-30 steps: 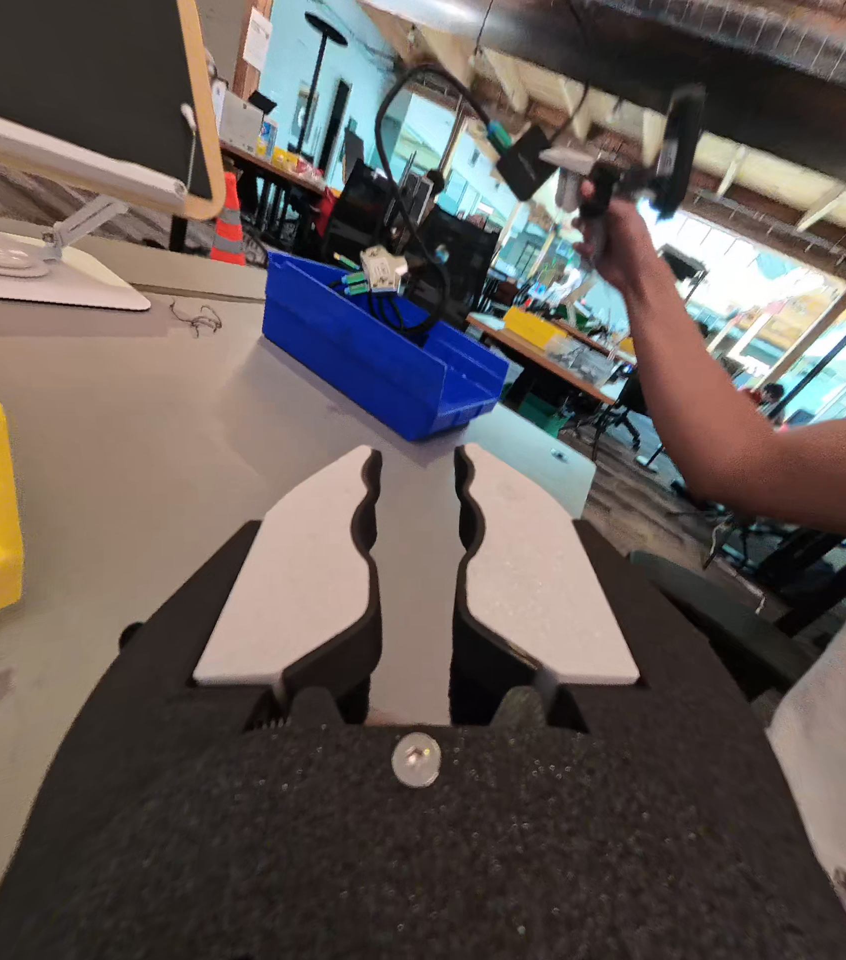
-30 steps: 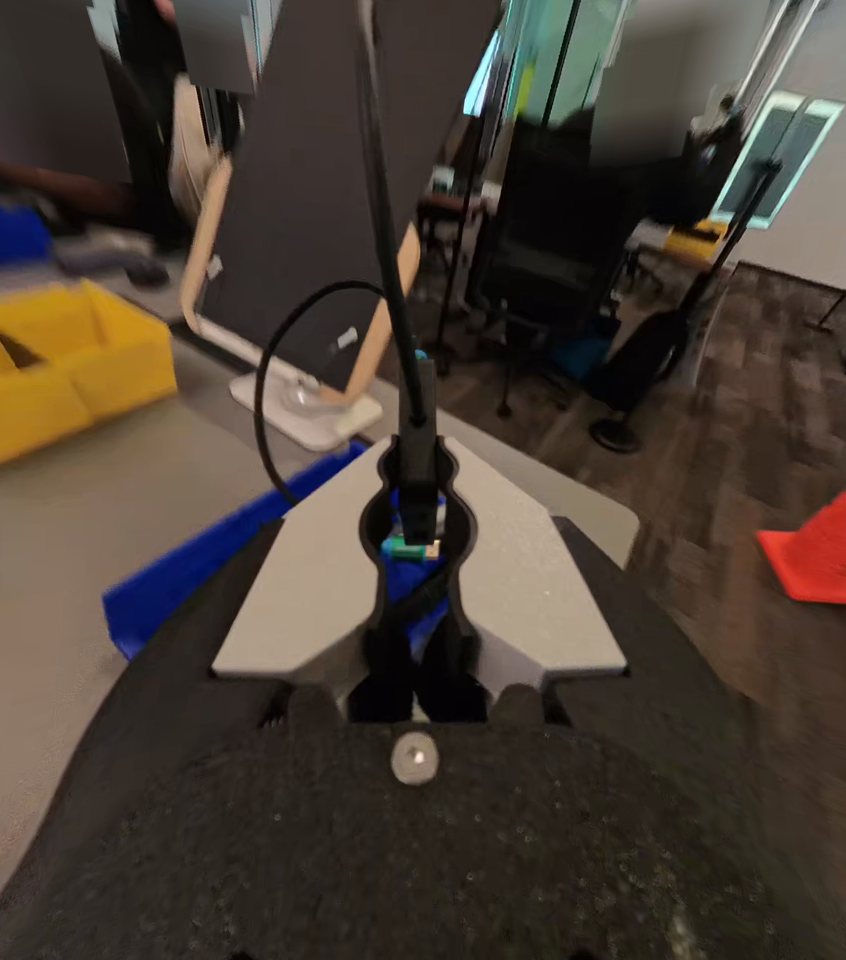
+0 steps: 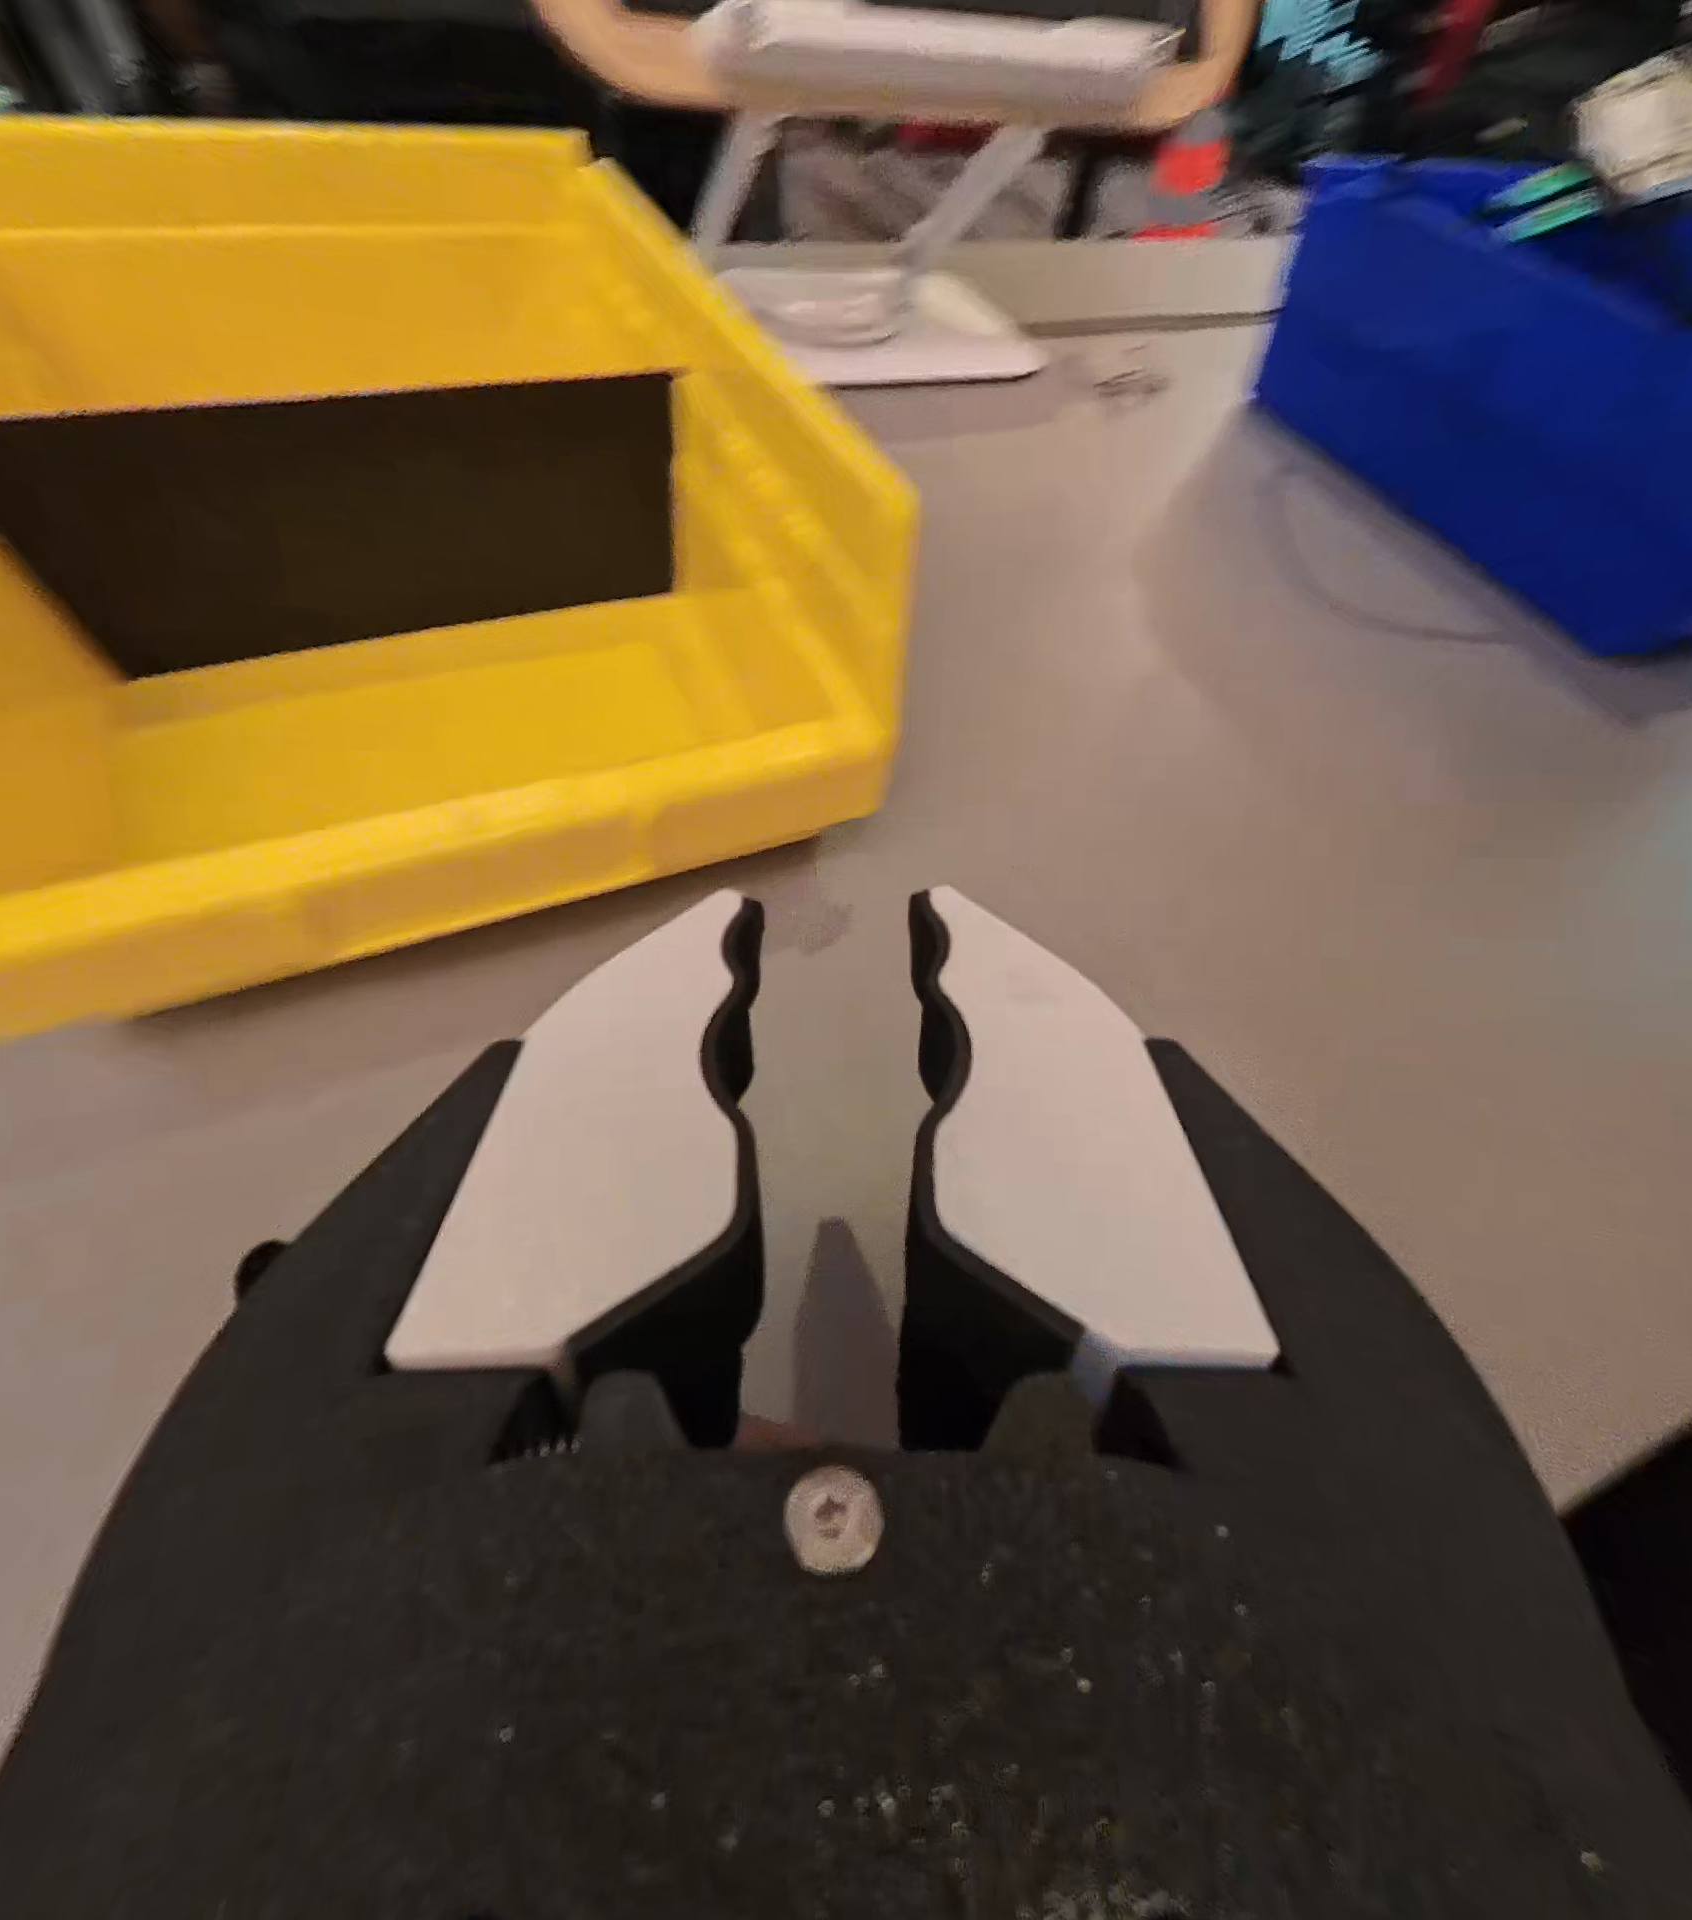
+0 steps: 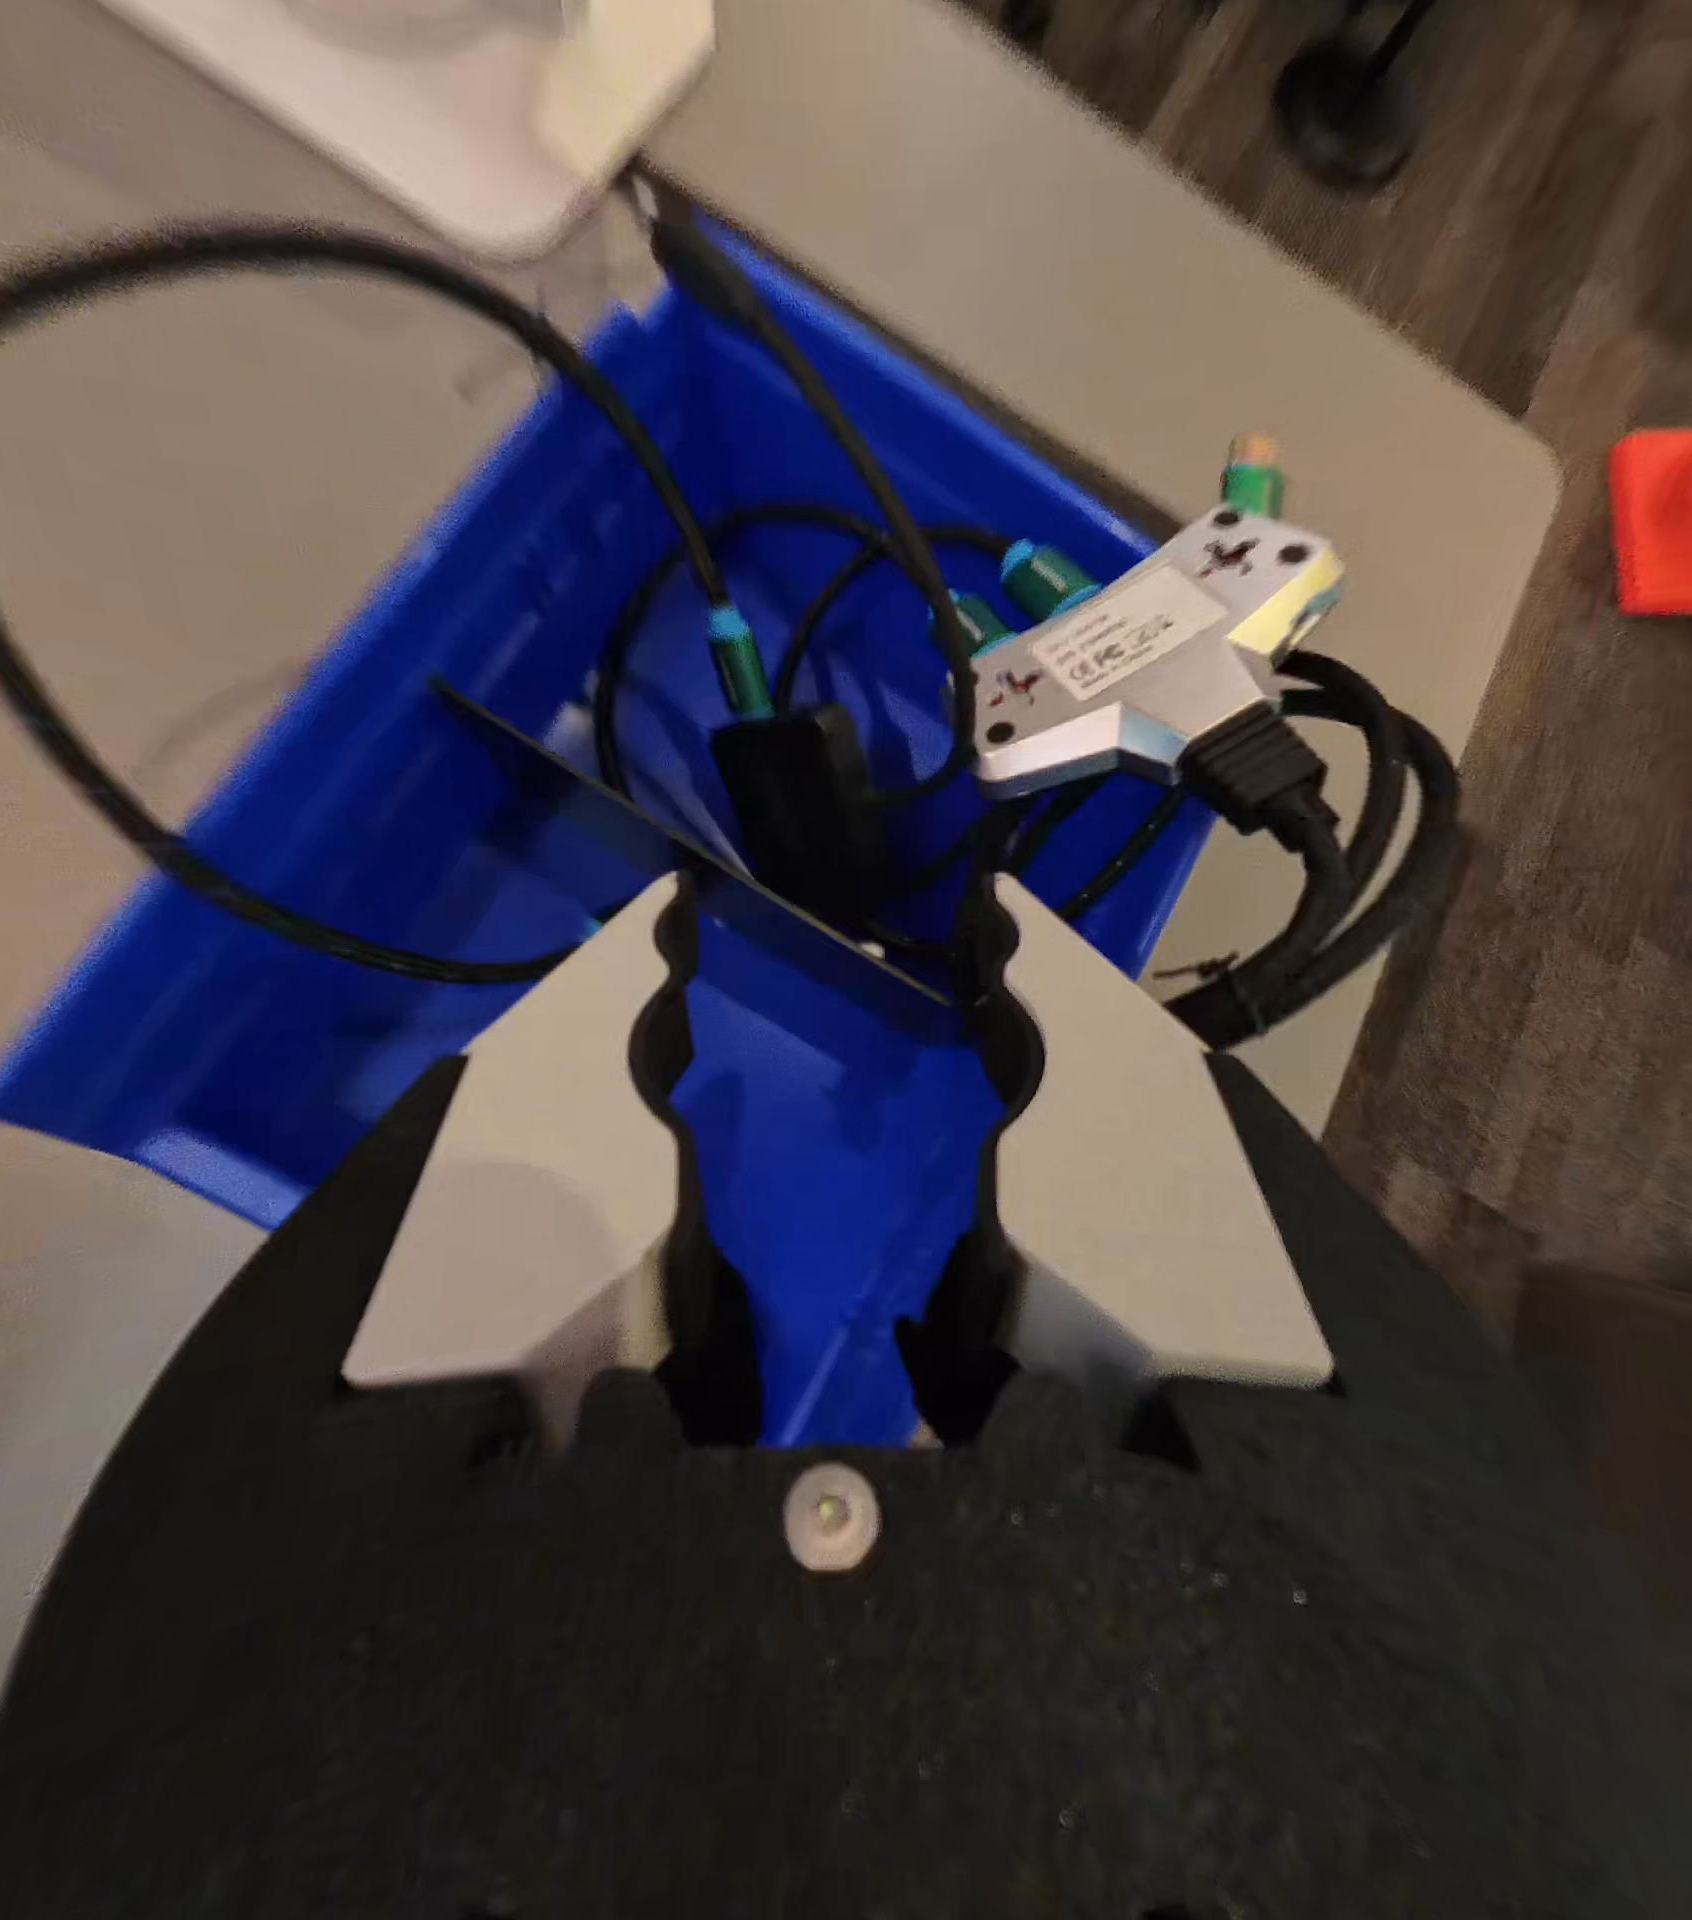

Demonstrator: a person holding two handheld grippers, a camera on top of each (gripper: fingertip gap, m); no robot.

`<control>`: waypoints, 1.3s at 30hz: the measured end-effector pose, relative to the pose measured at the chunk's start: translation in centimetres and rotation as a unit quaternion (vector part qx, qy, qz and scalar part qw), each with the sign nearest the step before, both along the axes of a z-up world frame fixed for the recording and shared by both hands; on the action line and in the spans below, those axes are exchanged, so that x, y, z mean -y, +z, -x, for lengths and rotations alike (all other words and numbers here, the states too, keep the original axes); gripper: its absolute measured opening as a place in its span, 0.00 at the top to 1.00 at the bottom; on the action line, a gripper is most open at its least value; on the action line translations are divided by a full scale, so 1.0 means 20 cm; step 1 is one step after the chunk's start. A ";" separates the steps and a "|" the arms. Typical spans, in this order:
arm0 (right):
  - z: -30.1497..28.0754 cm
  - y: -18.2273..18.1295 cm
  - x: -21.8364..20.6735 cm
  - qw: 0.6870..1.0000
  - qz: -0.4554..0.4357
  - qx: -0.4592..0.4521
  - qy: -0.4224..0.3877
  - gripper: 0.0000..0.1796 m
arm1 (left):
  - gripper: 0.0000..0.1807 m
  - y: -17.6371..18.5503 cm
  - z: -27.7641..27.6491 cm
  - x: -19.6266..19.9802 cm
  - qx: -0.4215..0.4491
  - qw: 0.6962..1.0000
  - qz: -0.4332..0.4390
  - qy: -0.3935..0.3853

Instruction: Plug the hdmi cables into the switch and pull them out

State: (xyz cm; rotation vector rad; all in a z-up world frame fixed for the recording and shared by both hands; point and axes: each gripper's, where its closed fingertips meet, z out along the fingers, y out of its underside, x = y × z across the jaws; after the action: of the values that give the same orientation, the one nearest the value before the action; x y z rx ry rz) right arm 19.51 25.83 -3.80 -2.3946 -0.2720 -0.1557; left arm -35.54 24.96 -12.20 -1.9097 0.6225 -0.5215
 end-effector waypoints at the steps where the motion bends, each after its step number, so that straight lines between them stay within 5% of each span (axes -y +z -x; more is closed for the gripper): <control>1: 0.04 0.06 0.04 0.999 -0.044 -0.015 -0.007 0.70 | 0.85 -0.02 0.05 -0.02 -0.012 1.000 0.005 0.024; 5: 0.28 0.13 0.22 0.974 -0.200 -0.101 -0.031 0.71 | 0.85 -0.04 0.16 -0.03 -0.024 0.998 0.013 0.065; 13: 0.46 -0.31 0.51 0.918 -0.318 -0.166 -0.168 0.71 | 0.84 0.00 0.30 -0.04 -0.080 0.988 -0.039 0.129; 20: 0.41 -0.33 0.43 0.934 -0.303 -0.112 -0.150 0.70 | 0.81 0.00 0.34 -0.08 -0.126 0.977 -0.063 0.162; 30: 0.41 -0.32 0.48 0.940 -0.304 -0.074 -0.139 0.69 | 0.76 -0.01 0.26 -0.10 -0.076 0.986 -0.043 0.141; 36: 0.79 -0.27 0.36 0.942 -0.322 -0.091 0.004 0.60 | 0.67 0.00 0.13 -0.08 -0.058 0.991 -0.057 0.104; 39: 0.93 -0.27 0.24 0.943 -0.319 -0.095 0.008 0.54 | 0.62 0.00 0.01 -0.04 -0.058 0.994 -0.063 0.062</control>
State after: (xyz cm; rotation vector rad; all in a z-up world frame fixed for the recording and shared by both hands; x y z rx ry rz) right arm 0.97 21.11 -9.23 -1.7443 -0.1230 0.0009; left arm -35.77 25.79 -12.29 -1.8533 0.5925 -0.2866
